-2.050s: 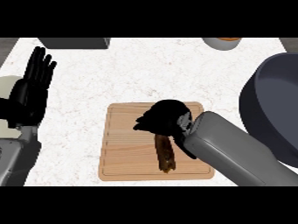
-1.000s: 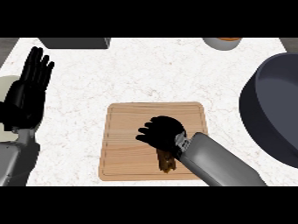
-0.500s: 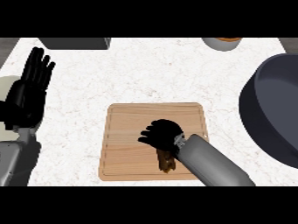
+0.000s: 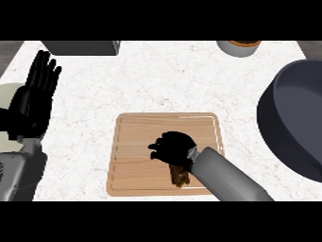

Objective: Pick the sweet potato from the cutting board and place it in the pot

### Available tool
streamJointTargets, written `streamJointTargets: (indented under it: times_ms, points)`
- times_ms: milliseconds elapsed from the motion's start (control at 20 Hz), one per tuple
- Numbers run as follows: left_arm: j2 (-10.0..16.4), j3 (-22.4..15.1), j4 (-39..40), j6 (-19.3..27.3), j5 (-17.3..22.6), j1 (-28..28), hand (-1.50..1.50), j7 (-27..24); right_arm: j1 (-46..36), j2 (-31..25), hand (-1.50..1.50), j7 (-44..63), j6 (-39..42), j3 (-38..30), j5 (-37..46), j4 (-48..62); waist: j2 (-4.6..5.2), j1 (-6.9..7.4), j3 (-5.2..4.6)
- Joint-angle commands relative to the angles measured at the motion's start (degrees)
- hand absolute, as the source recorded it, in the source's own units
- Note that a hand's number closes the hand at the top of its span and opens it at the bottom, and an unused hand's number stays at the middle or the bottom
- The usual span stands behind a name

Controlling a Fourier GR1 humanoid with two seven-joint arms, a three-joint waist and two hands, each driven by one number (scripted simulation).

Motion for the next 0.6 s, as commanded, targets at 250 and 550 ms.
streamJointTargets:
  times_ms: [250, 550]
  points:
    - [0.43, 0.56, -2.55, -1.23, -0.09, 2.64, 0.00, 0.47, 5.02, 2.84, 1.50, -2.57, -2.19, 3.26, 3.00, 0.09, 1.19, 0.40, 0.28]
    - [-0.95, 0.84, -3.81, -1.35, -0.42, 4.76, 0.00, 0.16, 7.18, 1.99, 1.50, 2.70, 1.00, 1.04, 6.55, -15.64, 1.03, -0.24, 0.26]
